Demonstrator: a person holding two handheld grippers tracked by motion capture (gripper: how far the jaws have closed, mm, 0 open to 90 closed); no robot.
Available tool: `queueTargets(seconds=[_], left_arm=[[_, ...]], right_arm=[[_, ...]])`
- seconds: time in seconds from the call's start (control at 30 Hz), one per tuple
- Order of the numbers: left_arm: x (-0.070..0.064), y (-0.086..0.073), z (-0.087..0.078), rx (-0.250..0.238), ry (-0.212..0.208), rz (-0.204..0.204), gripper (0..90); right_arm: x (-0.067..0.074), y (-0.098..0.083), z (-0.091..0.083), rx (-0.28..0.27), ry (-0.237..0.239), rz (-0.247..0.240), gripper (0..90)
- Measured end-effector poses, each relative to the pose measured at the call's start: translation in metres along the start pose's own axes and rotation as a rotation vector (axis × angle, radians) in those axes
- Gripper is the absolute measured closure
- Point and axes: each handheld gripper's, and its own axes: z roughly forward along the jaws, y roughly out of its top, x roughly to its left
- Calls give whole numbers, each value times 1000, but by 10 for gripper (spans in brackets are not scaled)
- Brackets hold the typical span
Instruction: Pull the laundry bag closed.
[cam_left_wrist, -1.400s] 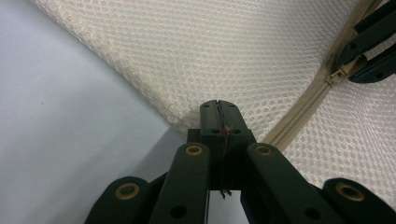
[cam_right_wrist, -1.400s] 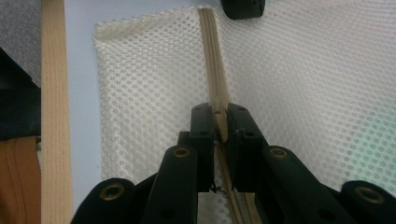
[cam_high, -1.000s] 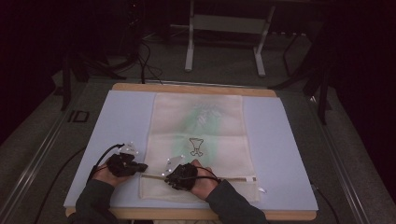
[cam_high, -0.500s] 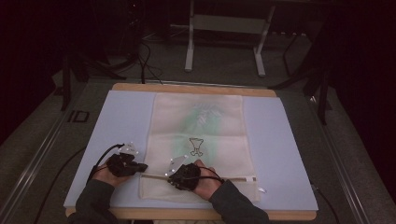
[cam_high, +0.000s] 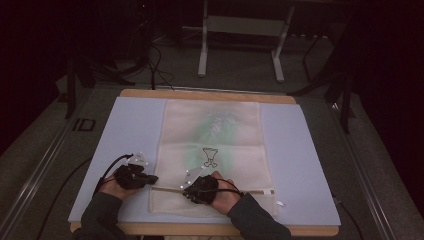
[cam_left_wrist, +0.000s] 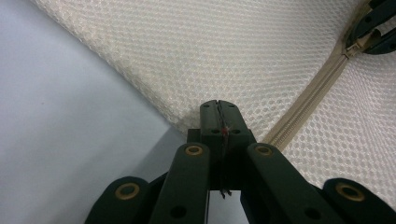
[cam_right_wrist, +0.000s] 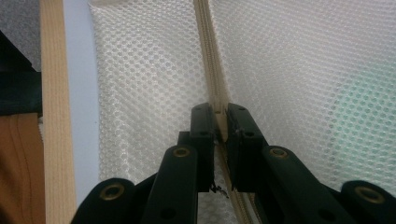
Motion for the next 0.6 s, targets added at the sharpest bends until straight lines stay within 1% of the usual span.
queueTargets(seconds=[0.17,0.3,0.4,0.6], left_arm=[[0,0,0,0,1,0,900],[0,0,0,0,1,0,900],[0,0,0,-1,0,0,900],[0,0,0,-2,1,-1,900]], right_arm=[[0,-2,0,3,0,-7,823],[0,-3,-2,6,-3,-1,822],[0,-5,-3,-3,-8,-6,822],[0,-7,-4,4,-15,-6,823]])
